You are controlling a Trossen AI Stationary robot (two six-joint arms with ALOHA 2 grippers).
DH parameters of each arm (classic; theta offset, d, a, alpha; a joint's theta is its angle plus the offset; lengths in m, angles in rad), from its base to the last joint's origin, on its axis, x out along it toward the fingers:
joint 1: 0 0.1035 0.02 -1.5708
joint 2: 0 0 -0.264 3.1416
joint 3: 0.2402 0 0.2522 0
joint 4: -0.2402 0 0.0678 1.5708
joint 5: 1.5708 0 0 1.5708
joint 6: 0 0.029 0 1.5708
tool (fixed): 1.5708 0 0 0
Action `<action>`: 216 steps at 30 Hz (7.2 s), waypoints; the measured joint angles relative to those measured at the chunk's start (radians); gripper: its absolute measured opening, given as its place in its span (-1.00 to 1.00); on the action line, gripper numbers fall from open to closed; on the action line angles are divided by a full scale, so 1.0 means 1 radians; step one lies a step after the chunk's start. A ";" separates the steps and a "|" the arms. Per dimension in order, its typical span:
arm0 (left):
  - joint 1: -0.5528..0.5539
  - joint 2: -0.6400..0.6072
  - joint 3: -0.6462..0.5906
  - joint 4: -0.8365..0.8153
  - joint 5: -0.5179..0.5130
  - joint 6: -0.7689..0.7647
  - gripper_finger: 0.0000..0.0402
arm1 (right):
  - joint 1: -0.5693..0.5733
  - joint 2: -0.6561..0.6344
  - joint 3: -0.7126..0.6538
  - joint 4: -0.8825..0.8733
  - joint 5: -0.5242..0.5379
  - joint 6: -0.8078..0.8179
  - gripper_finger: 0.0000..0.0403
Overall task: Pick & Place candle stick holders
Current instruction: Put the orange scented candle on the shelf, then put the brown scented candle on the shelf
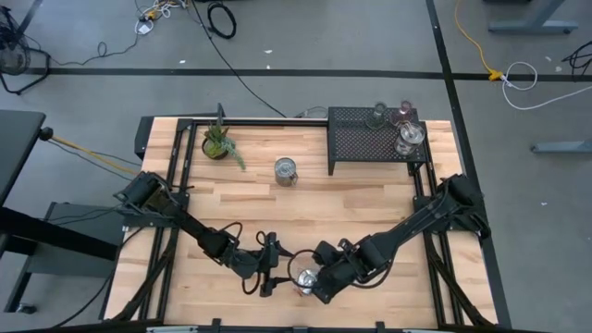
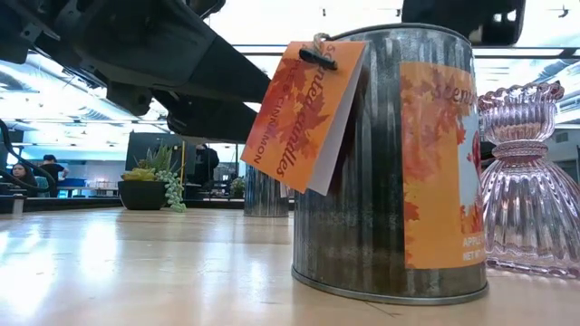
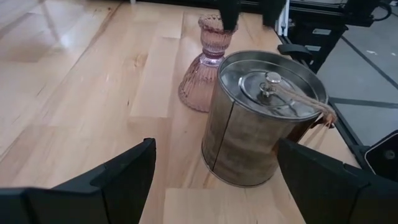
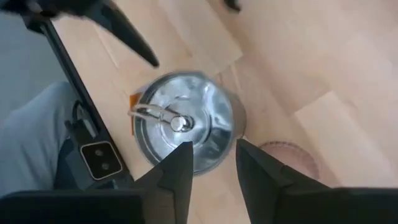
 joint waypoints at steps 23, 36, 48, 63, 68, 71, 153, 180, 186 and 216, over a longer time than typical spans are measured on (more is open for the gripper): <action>0.000 0.000 0.000 -0.020 0.019 -0.026 0.68 | -0.037 0.078 0.000 0.036 -0.098 -0.107 -0.97; 0.000 0.000 0.000 -0.025 0.019 -0.031 0.68 | -0.124 -0.100 -0.006 -0.142 -0.048 -0.149 -1.00; 0.000 0.000 0.000 -0.025 0.060 -0.052 0.68 | -0.358 -0.471 -0.003 -0.436 0.098 -0.161 -1.00; 0.033 0.000 0.000 -0.022 0.045 -0.043 0.68 | -0.830 -0.665 -0.002 -0.657 0.131 -0.316 -1.00; 0.036 0.000 0.000 -0.010 0.041 -0.040 0.68 | -1.002 -0.658 -0.002 -0.644 0.070 -0.447 -1.00; 0.036 0.000 0.000 -0.008 0.040 -0.040 0.68 | -1.079 -0.658 -0.002 -0.644 0.036 -0.482 -1.00; 0.035 0.000 0.000 -0.011 0.045 -0.043 0.68 | -1.406 -0.624 -0.121 -0.542 -0.057 -0.729 -0.75; 0.223 -0.445 0.051 -0.574 -0.235 0.102 0.56 | -1.097 -0.888 -0.134 -0.207 -0.464 -0.792 -0.80; 0.495 -0.543 0.316 -1.076 -0.062 -0.010 0.50 | -0.899 -0.919 -0.269 -0.108 -0.370 -0.789 -0.80; 0.927 -0.142 0.560 -1.447 0.376 -0.014 0.28 | -0.557 -0.937 -0.542 0.297 -0.153 -0.825 -0.80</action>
